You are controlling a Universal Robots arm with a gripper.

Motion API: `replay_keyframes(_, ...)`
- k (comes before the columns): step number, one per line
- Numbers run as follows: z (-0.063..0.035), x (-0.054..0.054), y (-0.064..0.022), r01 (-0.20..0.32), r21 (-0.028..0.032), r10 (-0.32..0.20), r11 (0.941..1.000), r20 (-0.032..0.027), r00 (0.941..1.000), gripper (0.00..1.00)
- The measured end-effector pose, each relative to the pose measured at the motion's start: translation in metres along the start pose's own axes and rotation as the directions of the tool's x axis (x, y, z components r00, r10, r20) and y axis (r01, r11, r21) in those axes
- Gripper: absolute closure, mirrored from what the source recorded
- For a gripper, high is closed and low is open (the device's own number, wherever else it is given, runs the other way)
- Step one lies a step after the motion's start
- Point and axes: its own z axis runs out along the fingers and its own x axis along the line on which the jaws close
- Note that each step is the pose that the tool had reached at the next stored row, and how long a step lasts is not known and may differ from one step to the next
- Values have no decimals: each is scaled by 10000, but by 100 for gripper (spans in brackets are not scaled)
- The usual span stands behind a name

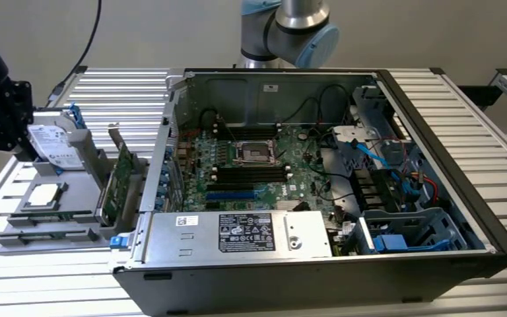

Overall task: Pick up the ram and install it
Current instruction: 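Pick up the ram and move it above insertion slot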

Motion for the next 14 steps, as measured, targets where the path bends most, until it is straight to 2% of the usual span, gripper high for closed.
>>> replay_keyframes(3,-1,0,11,230,4,-230,9997,-34,9997,89)
replay_keyframes(10,1,17,36,348,8,-348,9994,-35,9994,88)
replay_keyframes(12,1,23,47,389,8,-389,9992,-36,9992,77)
replay_keyframes(13,1,24,52,408,9,-408,9992,-36,9992,77)
replay_keyframes(14,1,28,58,432,10,-432,9991,-35,9991,70)
